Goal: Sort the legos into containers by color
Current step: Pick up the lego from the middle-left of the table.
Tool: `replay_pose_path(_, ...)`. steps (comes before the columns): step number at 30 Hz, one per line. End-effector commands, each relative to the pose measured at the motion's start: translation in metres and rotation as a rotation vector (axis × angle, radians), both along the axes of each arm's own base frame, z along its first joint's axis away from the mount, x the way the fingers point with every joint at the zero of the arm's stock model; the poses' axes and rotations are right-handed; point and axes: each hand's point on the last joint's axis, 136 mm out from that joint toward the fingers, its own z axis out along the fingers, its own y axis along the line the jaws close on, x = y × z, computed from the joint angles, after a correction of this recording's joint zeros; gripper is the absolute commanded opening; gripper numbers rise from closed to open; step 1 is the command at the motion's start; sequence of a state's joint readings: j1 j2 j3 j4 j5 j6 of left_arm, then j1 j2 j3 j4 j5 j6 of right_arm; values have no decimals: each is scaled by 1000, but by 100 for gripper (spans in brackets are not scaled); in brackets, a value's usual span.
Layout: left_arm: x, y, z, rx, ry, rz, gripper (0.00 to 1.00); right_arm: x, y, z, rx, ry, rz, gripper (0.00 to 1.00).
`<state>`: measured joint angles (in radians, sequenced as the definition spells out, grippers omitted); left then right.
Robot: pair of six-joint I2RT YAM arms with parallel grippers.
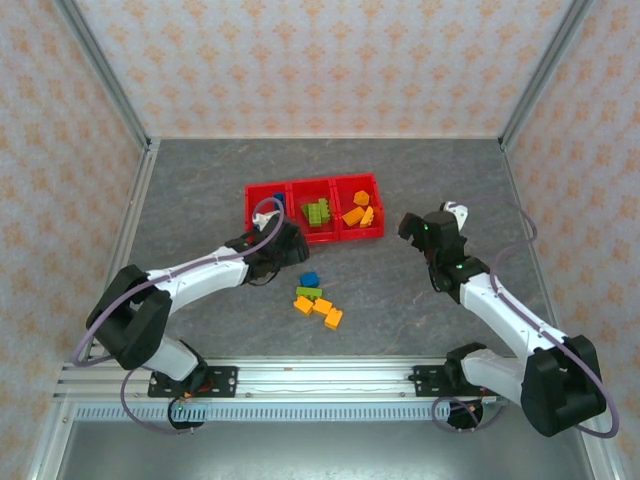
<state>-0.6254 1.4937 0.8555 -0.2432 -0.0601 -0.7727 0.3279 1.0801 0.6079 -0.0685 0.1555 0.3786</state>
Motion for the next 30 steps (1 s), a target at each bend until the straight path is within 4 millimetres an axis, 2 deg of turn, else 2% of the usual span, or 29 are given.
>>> replay_pose_path(1, -12, -7, -10, -8, 50, 29, 78, 1, -2, 5, 24, -24, -16, 100)
replay_pose_path(5, -24, -24, -20, 18, 89, -12, 78, -2, -4, 5, 23, -29, -22, 100)
replay_pose_path(9, -27, -37, -25, 8, 97, -30, 76, -4, -5, 6, 28, -35, -24, 100)
replay_pose_path(21, -30, -52, -46, 83, 160, -86, 60, -7, -7, 6, 23, -40, -28, 100)
replay_pose_path(30, -23, -63, -49, 91, 159, -115, 58, -7, -8, 5, 17, -40, -29, 100)
